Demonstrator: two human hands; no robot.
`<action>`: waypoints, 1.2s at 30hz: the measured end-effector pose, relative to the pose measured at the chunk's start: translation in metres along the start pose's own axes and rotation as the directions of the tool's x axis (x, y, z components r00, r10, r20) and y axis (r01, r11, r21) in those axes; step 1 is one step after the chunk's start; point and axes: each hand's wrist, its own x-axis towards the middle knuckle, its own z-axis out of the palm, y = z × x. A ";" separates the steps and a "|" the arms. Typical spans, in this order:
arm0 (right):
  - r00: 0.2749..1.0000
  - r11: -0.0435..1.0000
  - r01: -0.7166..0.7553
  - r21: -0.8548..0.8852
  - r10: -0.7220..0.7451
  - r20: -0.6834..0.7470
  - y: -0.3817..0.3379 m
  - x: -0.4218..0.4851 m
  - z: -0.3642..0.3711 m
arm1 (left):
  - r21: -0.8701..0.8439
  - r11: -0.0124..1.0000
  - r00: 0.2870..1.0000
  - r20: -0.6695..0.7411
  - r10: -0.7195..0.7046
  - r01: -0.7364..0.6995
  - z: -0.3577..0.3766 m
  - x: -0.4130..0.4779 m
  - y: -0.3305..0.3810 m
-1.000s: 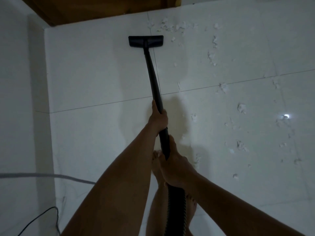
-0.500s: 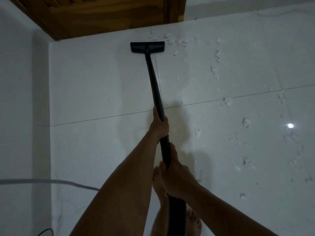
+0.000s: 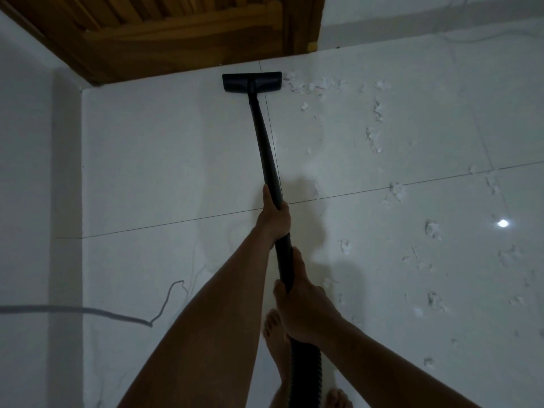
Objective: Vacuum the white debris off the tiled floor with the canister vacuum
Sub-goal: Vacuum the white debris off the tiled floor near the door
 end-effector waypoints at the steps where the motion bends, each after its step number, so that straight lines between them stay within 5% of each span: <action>1: 1.000 1.000 0.000 -0.005 0.000 -0.002 -0.003 0.003 -0.001 | -0.002 1.000 1.000 0.000 0.003 -0.003 -0.002 0.003 0.003; 12: 0.998 0.998 0.054 -0.016 -0.054 -0.019 -0.020 0.012 -0.004 | 0.001 1.000 1.000 0.010 0.006 -0.006 -0.017 0.009 0.020; 36: 0.997 0.997 0.081 0.017 -0.081 -0.016 0.004 -0.125 -0.043 | -0.030 0.981 0.978 0.084 -0.191 0.194 0.016 -0.120 0.052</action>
